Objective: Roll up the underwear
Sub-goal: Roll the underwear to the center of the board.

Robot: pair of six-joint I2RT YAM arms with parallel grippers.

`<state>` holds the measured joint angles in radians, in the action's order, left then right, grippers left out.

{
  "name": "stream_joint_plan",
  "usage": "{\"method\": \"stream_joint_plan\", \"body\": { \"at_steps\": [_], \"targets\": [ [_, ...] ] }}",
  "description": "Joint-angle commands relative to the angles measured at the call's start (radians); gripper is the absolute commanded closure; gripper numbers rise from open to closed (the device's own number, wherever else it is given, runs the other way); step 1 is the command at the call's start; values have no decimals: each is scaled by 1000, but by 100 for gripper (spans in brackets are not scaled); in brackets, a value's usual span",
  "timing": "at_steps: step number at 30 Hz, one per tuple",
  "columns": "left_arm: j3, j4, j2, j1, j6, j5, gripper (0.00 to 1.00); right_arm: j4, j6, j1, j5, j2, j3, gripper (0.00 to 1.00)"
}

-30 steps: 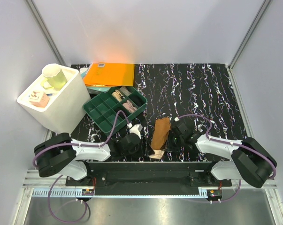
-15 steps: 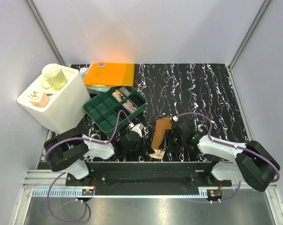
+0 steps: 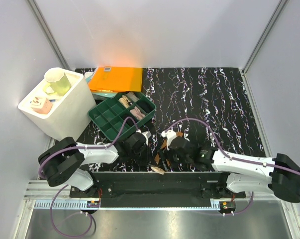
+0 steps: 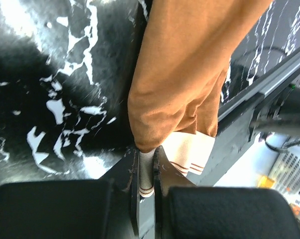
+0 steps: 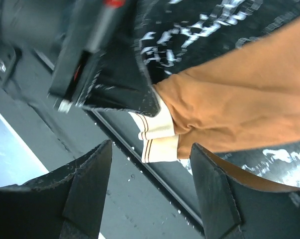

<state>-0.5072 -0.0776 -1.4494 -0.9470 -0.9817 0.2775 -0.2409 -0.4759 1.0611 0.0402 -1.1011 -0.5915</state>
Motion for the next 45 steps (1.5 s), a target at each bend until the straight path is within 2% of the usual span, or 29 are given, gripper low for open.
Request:
{"method": "stream_joint_plan", "body": {
  "at_steps": [1,5,15,19,37,40,44,45],
  "targets": [
    [7,179,0,19,67,86,100,94,112,117,-179,-38,-13,28],
    [-1,202,-9,34,86,130,100,135,157,255,-299,-85,-24,28],
    [-22,240,-17,74,130,193,100,199,233,410,-410,-252,-79,26],
    [-25,249,-16,80,140,204,100,195,241,468,-515,-298,-108,25],
    [-17,254,-6,116,141,267,100,111,198,605,-784,-517,-202,30],
    [-16,259,-5,120,141,272,100,92,174,605,-815,-539,-211,37],
    [-11,262,6,128,143,279,100,68,160,605,-818,-569,-214,65],
    [-11,265,9,131,141,279,100,66,160,605,-809,-572,-212,68]
  ]
}}
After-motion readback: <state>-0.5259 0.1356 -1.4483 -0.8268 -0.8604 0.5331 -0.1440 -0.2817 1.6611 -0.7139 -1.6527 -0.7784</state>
